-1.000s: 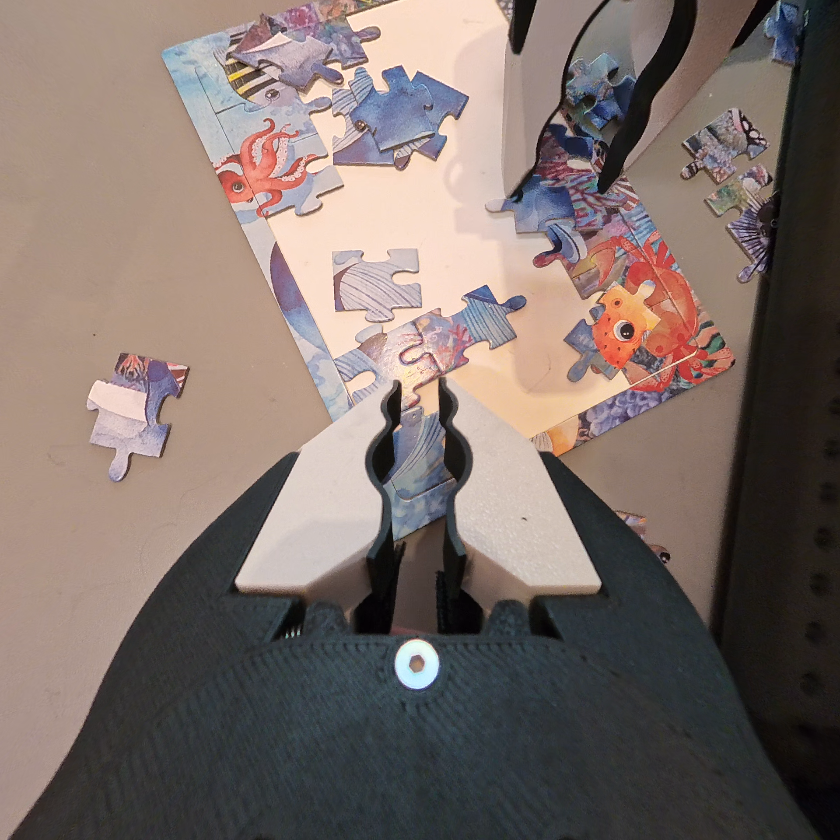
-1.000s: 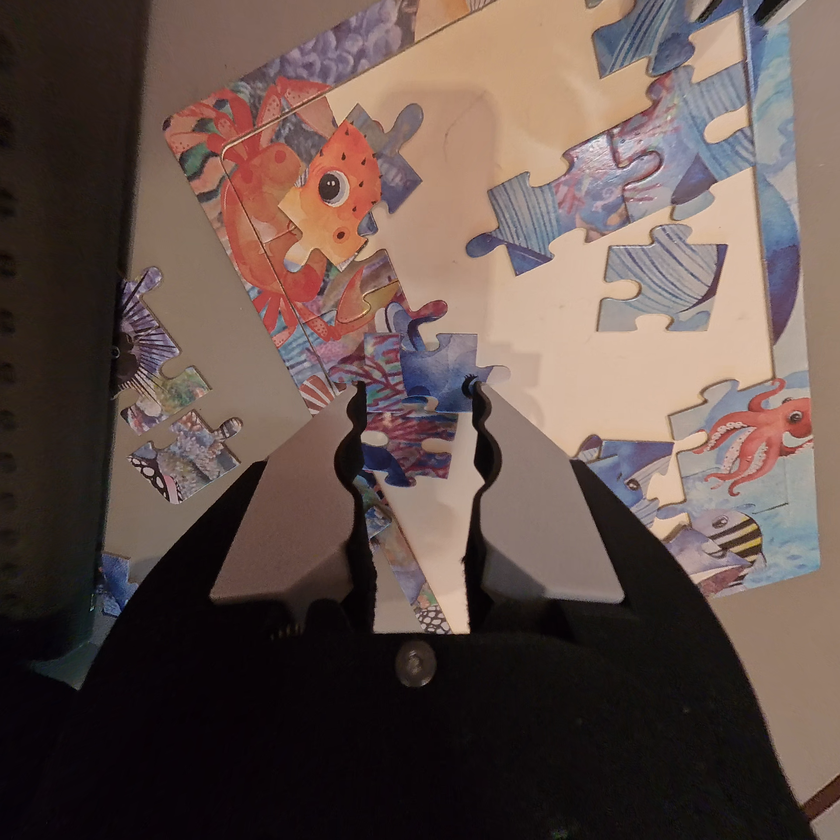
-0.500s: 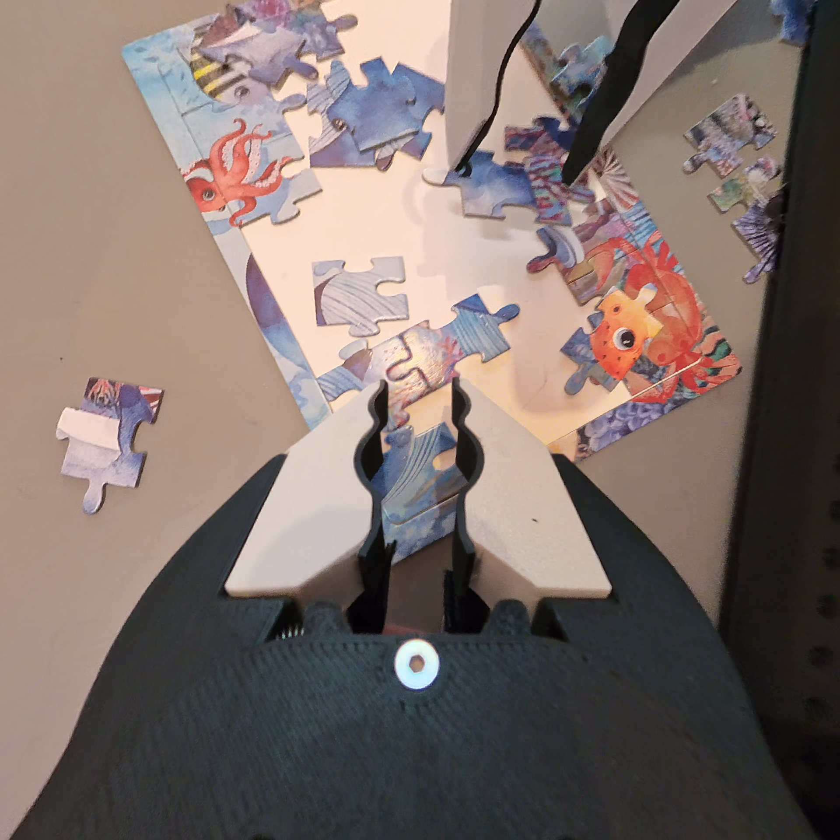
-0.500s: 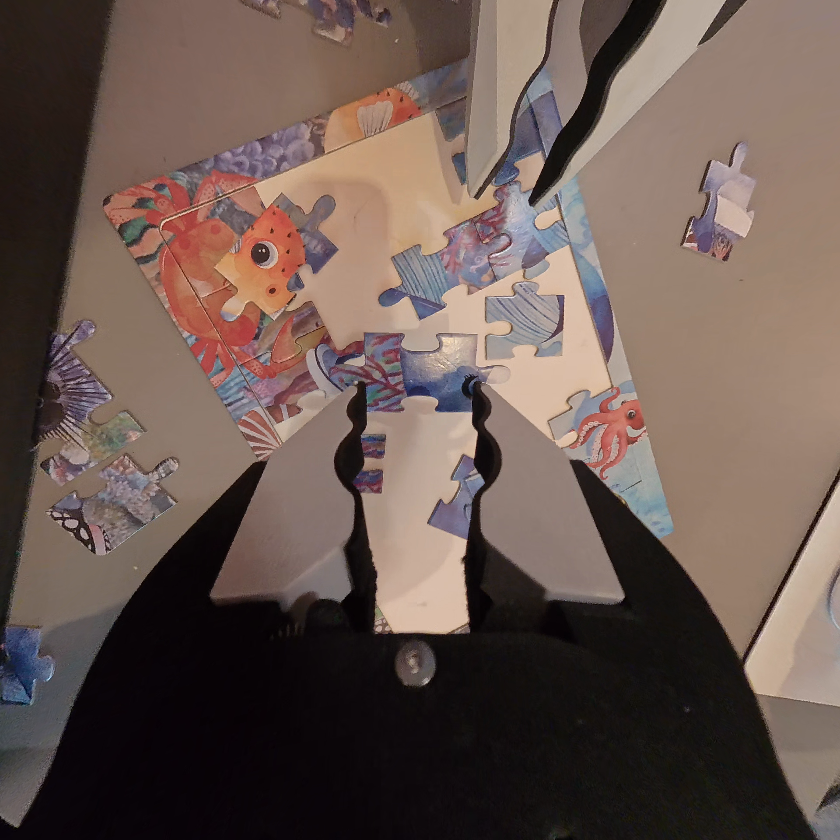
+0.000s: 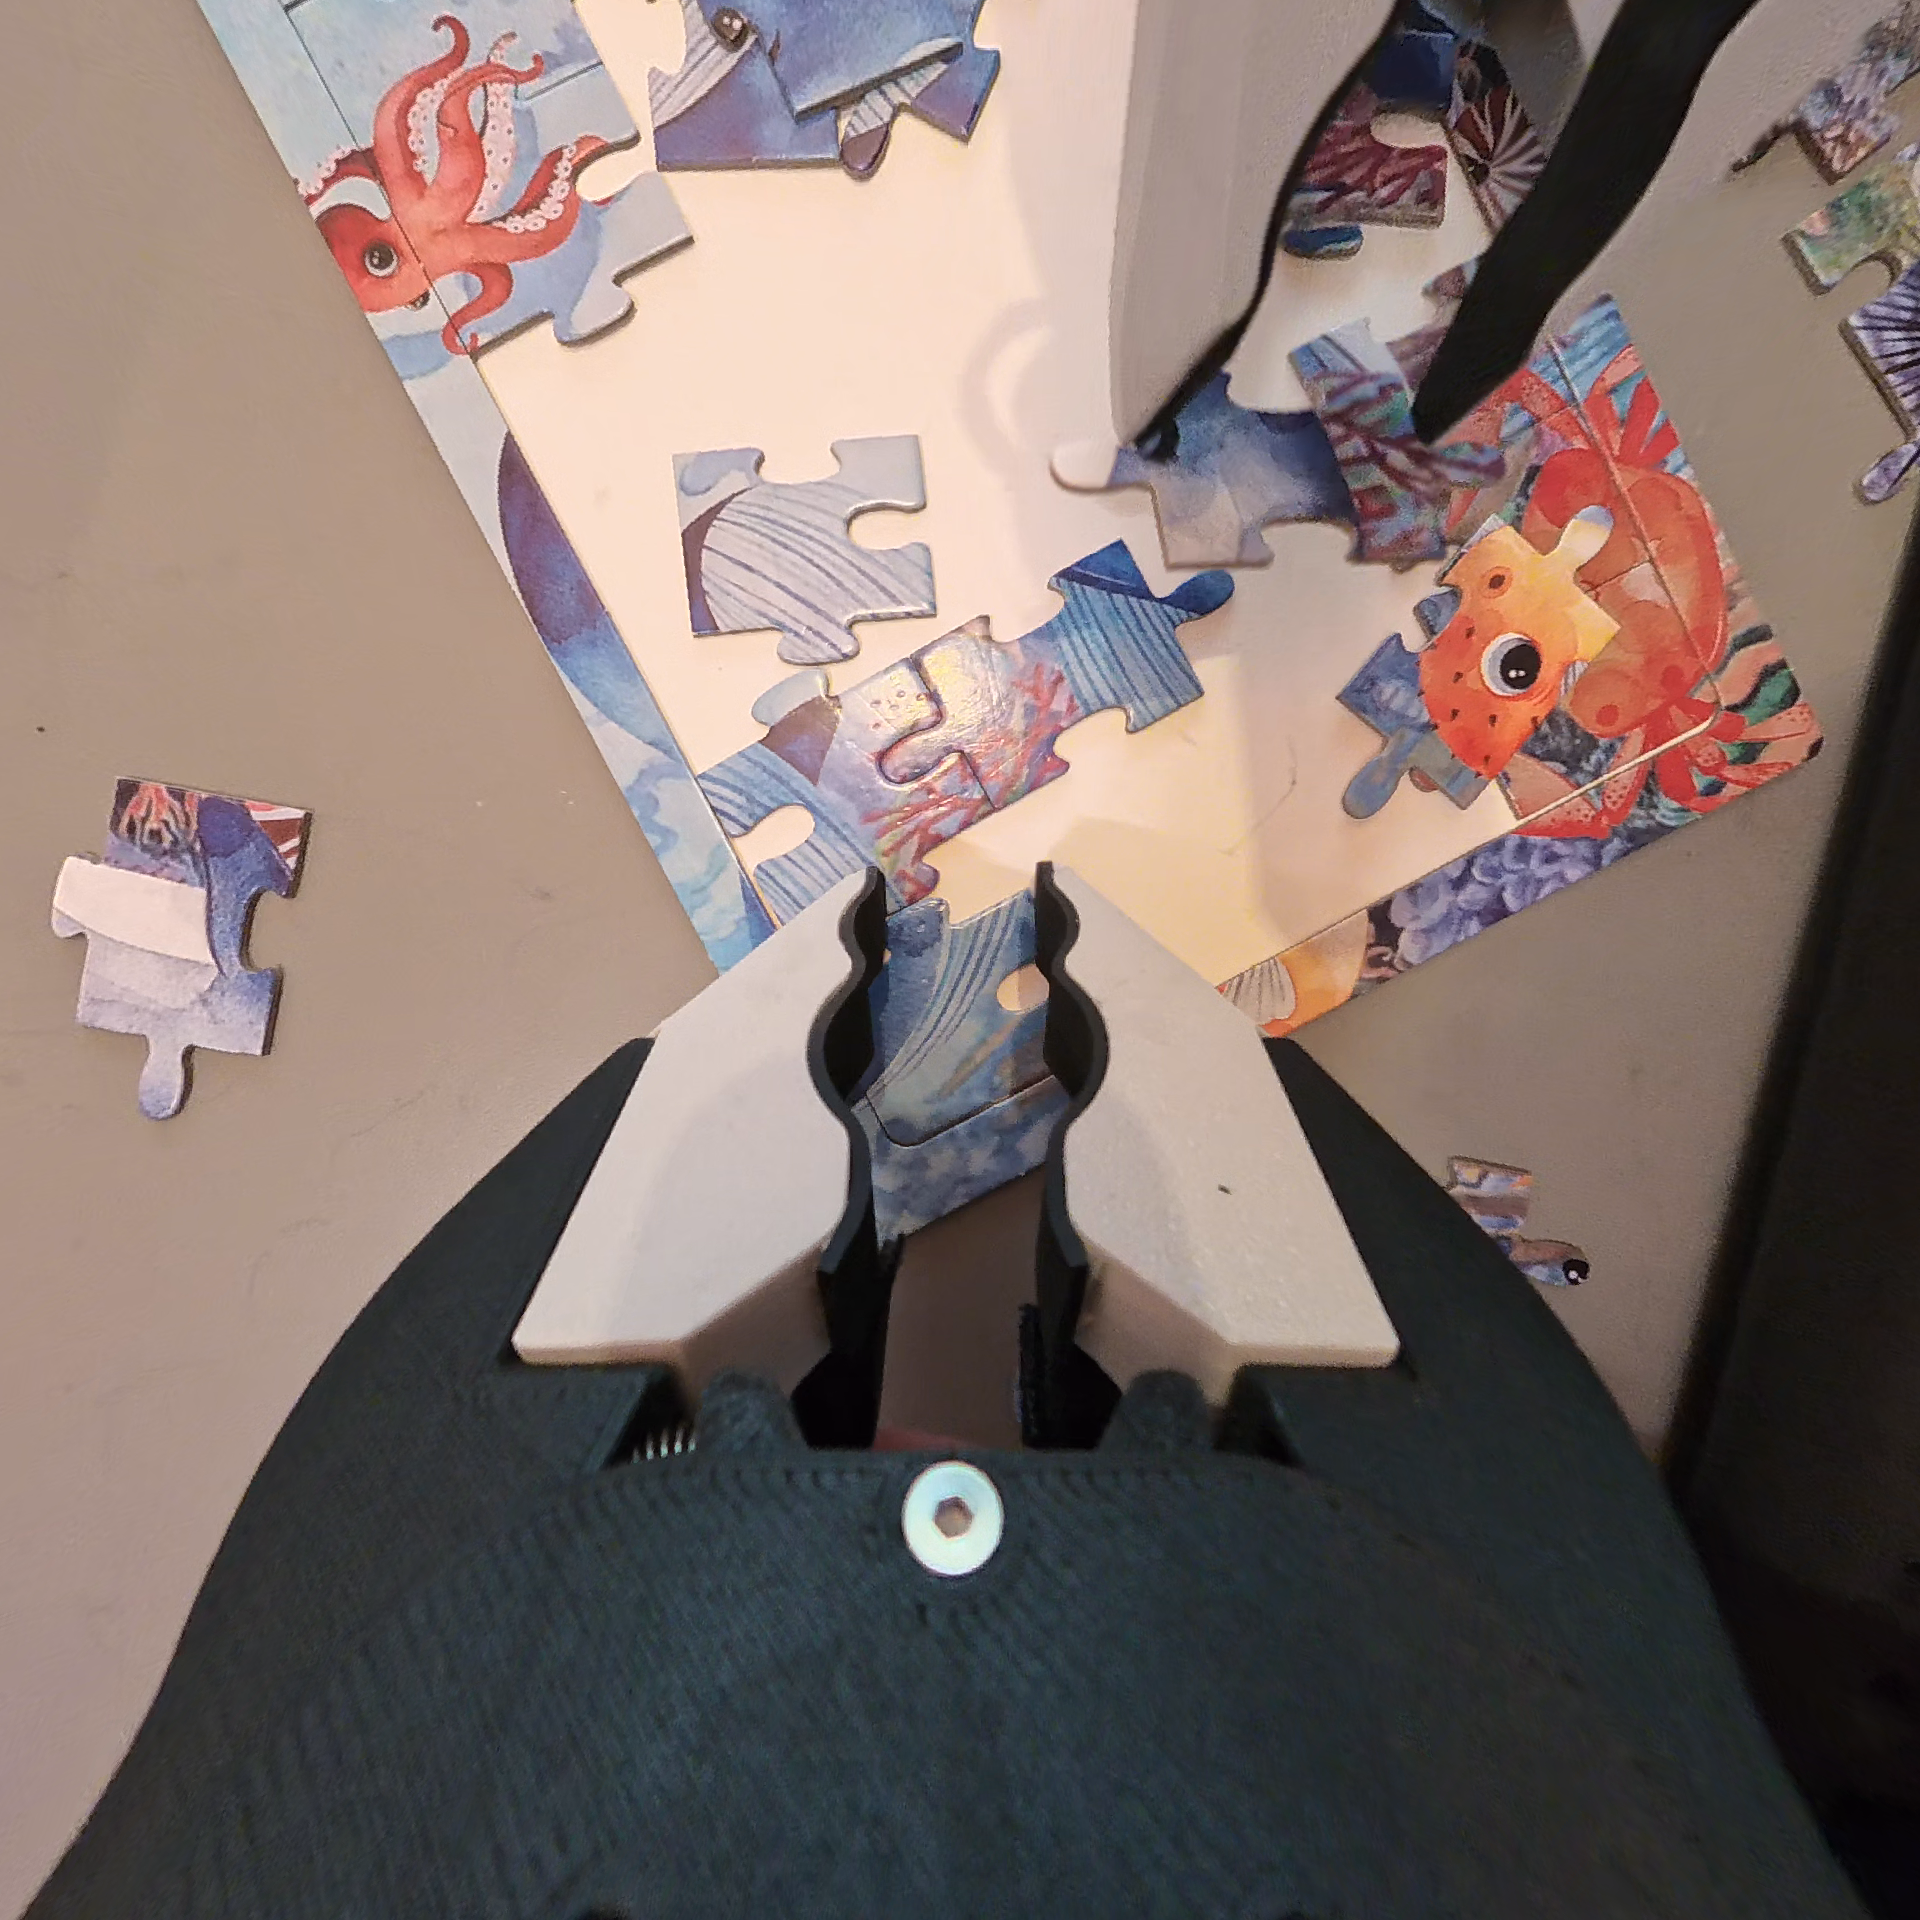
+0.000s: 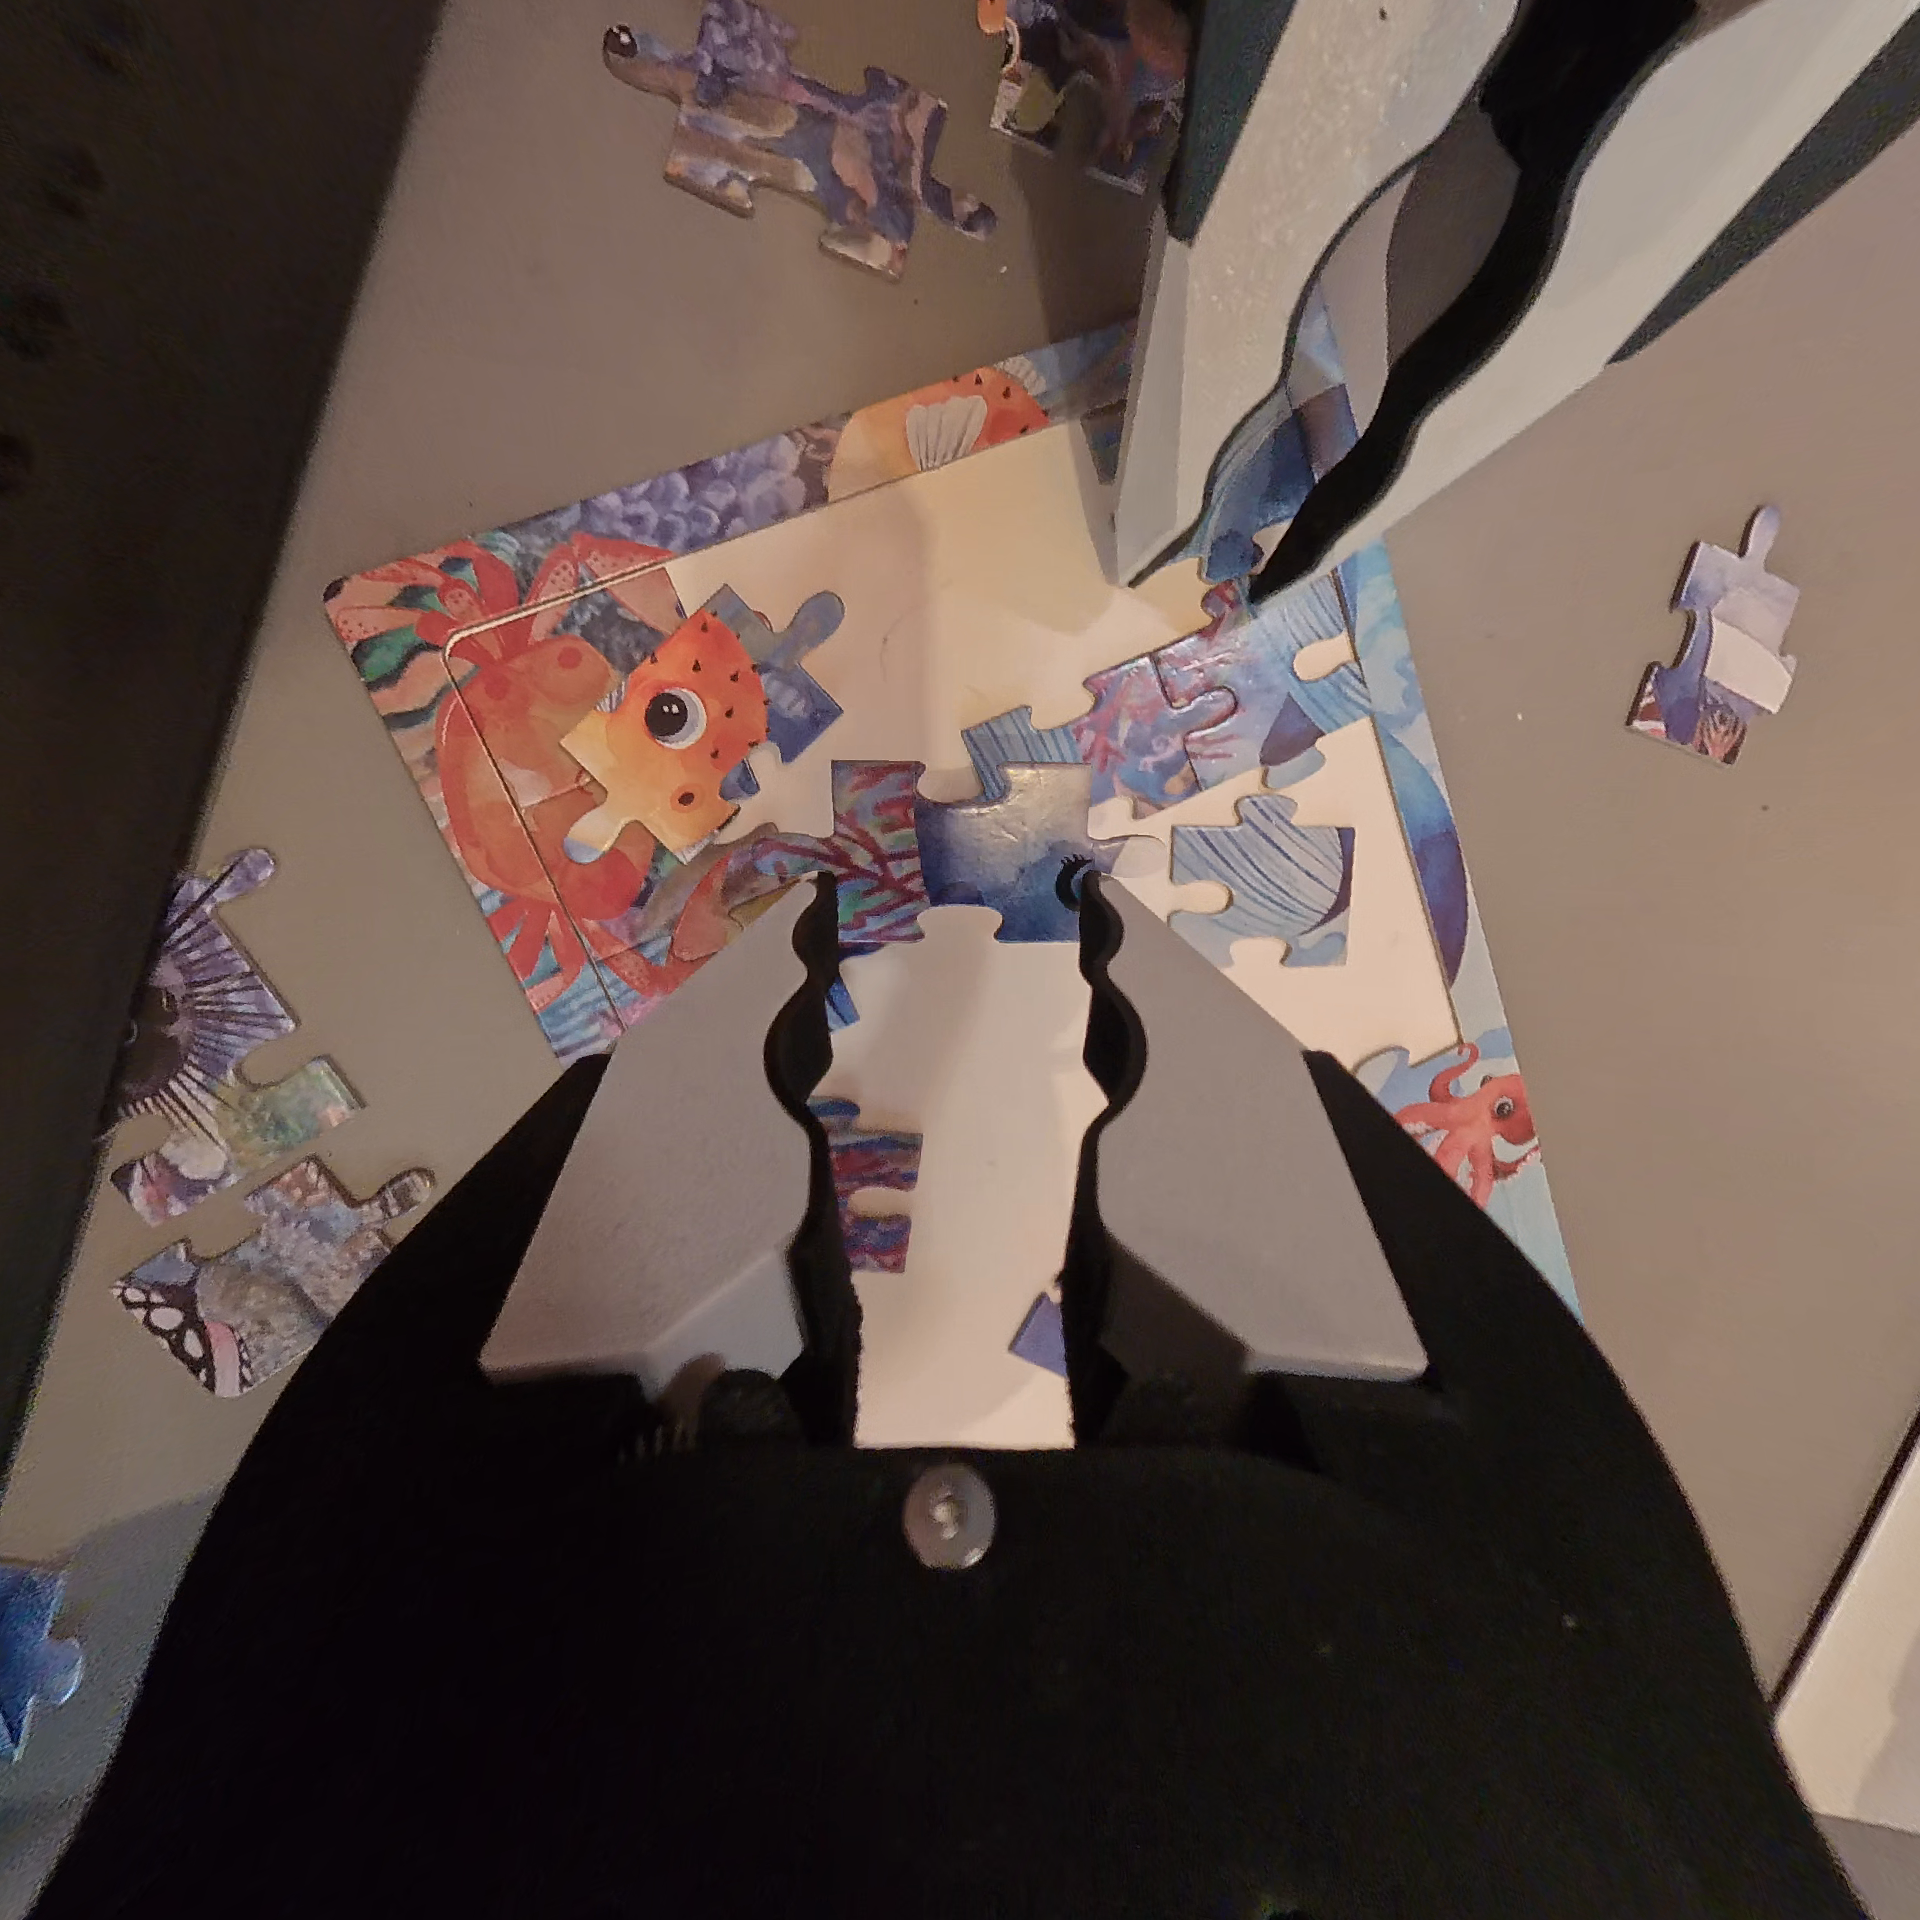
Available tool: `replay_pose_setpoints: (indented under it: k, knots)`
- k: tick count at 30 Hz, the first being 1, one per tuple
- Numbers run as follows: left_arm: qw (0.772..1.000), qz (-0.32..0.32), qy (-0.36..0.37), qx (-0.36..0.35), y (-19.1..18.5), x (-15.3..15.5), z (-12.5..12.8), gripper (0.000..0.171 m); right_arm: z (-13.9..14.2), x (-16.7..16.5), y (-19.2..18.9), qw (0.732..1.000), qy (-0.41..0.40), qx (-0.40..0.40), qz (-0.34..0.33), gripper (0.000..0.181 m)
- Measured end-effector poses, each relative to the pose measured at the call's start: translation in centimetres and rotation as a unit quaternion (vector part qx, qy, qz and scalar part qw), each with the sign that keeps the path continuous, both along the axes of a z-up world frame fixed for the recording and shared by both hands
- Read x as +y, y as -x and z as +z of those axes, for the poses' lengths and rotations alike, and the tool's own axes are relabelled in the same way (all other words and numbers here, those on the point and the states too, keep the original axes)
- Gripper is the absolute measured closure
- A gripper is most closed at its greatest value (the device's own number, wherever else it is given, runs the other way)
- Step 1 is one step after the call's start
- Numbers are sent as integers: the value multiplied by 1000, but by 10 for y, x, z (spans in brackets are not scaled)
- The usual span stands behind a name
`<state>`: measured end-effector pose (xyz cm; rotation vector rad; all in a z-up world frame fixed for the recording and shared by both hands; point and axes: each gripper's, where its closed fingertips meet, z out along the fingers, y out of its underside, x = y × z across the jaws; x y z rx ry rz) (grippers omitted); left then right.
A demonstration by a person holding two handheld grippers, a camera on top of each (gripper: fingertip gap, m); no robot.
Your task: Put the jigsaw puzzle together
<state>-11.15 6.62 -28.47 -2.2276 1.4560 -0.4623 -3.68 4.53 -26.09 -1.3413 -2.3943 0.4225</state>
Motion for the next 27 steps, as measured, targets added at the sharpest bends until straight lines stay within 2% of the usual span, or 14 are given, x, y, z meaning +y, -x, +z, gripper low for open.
replay_pose_setpoints:
  k: [12, 27]
  knots:
    - [1000, 6, -7, 10, 2, 3, -1, 146, 5, -15, 26, 998, 20, 53, 2, 136]
    - [1000, 7, -10, 12, 0, 6, -2, 144, -11, -8, 42, 997, -33, 72, -5, 136]
